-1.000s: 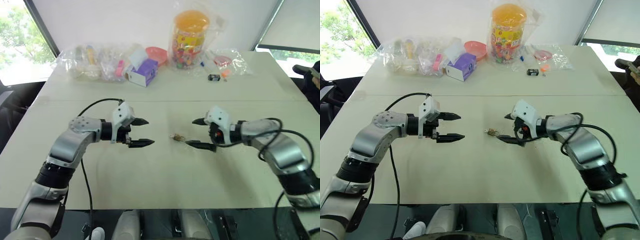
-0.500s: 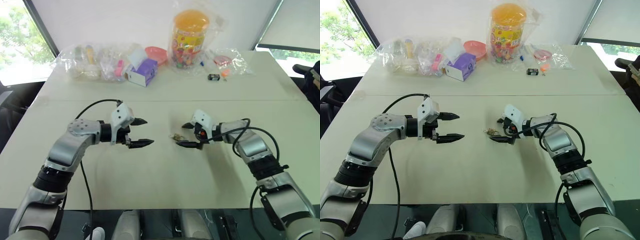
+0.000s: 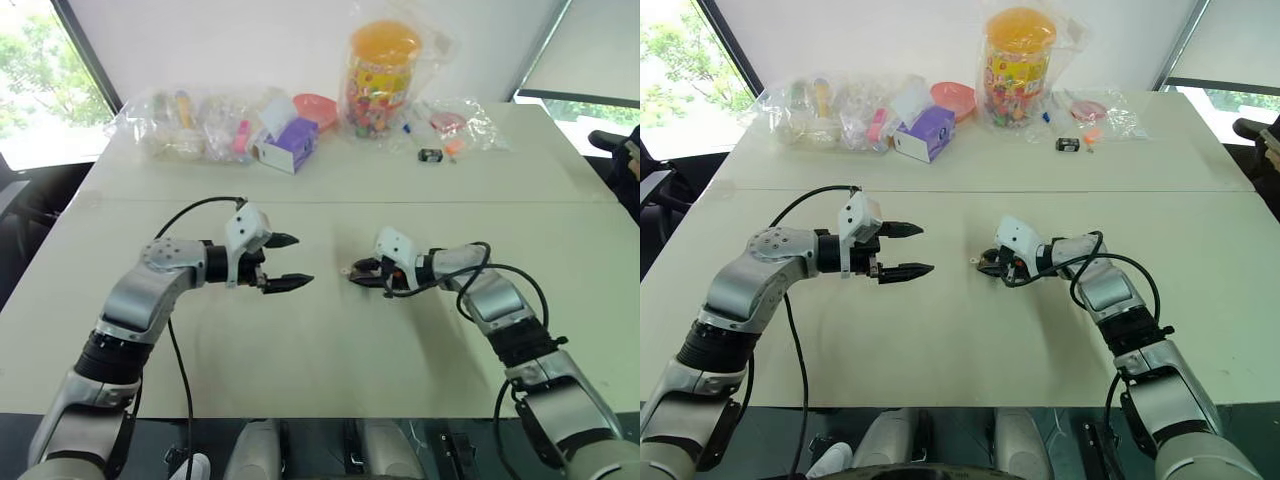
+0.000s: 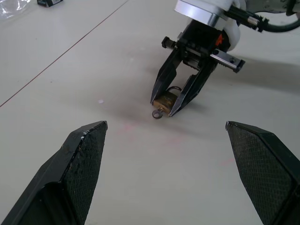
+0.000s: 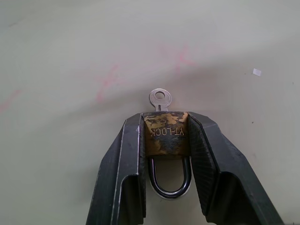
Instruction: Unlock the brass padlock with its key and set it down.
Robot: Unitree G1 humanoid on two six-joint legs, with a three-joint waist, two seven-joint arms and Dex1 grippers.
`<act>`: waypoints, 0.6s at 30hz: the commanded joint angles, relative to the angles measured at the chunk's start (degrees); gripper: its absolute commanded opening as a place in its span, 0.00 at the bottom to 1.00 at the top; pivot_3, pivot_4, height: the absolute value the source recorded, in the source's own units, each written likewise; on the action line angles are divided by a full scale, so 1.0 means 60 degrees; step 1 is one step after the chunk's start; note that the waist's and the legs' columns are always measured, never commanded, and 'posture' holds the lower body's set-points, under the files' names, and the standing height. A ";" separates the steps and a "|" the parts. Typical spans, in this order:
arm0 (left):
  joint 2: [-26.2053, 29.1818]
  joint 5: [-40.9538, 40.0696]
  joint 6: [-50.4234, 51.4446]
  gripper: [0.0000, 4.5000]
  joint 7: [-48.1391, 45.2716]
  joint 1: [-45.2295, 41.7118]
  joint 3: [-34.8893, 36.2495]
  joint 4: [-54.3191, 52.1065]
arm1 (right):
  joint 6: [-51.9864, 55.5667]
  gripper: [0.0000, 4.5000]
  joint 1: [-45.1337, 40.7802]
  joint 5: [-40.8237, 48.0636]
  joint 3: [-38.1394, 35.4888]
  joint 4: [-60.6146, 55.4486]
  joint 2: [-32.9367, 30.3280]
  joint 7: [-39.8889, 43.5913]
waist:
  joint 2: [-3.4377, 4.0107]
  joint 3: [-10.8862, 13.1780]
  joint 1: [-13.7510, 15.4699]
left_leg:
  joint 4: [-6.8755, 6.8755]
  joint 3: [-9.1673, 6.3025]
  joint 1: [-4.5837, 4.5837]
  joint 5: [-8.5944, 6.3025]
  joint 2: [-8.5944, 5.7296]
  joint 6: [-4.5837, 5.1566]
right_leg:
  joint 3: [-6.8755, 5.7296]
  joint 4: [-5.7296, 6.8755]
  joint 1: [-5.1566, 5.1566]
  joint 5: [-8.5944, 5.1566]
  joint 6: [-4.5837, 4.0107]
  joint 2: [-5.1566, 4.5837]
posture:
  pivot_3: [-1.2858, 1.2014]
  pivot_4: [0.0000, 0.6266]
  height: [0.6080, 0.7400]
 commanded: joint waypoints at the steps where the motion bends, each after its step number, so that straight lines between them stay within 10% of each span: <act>1: -0.0173 -0.0413 0.0298 0.95 -0.0127 -0.0344 0.0206 0.0025 | -0.0577 0.16 0.0400 -0.0749 0.0024 -0.0934 -0.0261 -0.0659 | 0.0000 0.0000 0.0003 | 0.0000 0.0000 0.0001 0.0000 0.0000 0.0000 | 0.0000 0.0000 0.0000 0.0000 0.0000 0.0001 | 0.52 0.24 1.00; 11: -0.0996 -0.0499 0.0217 0.95 -0.0874 -0.1267 -0.0060 0.1828 | -0.5125 0.16 0.0442 -0.3717 -0.0603 -0.3026 -0.1678 -0.3558 | 0.0001 0.0004 -0.0029 | 0.0000 0.0003 -0.0003 0.0003 -0.0002 -0.0005 | -0.0001 0.0000 -0.0009 0.0000 0.0000 0.0026 | 0.52 0.24 1.00; 18: -0.1404 -0.0518 0.0142 0.95 -0.1391 -0.1688 -0.0129 0.2077 | -0.5533 0.16 0.0759 -0.3668 -0.0506 -0.4342 -0.1940 -0.2949 | 0.0001 0.0004 -0.0031 | 0.0001 0.0004 -0.0003 0.0003 0.0000 -0.0005 | 0.0001 0.0000 -0.0008 0.0000 0.0000 0.0028 | 0.52 0.24 1.00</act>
